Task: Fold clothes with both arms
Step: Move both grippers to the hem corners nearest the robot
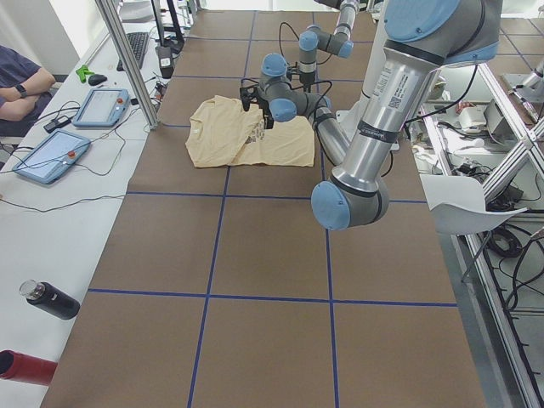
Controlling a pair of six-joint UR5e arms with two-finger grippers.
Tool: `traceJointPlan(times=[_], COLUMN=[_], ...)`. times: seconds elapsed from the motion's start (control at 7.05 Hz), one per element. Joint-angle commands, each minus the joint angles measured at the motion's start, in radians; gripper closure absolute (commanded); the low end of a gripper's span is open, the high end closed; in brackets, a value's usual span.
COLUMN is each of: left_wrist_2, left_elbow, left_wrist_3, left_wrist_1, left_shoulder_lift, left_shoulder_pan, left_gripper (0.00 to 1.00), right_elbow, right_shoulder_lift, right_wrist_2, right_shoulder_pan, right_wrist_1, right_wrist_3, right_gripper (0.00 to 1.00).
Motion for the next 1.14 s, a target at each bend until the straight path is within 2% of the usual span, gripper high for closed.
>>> traceJointPlan(times=[0.0,0.14,0.28,0.43,0.71,0.99], left_wrist_2=[0.009,0.012,0.051,0.108,0.145,0.145], left_elbow=[0.002,-0.010,-0.013,-0.018,-0.018,-0.026], left_wrist_3=[-0.002,-0.006,-0.014,-0.047,-0.127,-0.133], left_wrist_1=[0.000,0.000,0.012,0.081,0.144,0.178], left_shoulder_lift=[0.069,0.119,0.147,0.147,0.143,0.143], left_shoulder_pan=[0.012,0.029,0.096,0.171,0.290,0.325], left_gripper=[0.02,0.01,0.01,0.01,0.03,0.18], right_elbow=[0.013,0.036,0.045,0.047,0.053,0.053], right_shoulder_lift=[0.002,-0.001,0.003,0.005,0.006,0.006], right_wrist_2=[0.008,0.007,0.005,0.007,0.007,0.007], right_shoulder_pan=[0.010,0.011,0.013,0.013,0.014,0.014], right_wrist_1=[0.000,0.000,0.002,0.003,0.009,0.011], right_wrist_3=[0.000,0.002,0.015,0.019,0.019,0.019], right_gripper=[1.00,1.00,1.00,1.00,1.00,1.00])
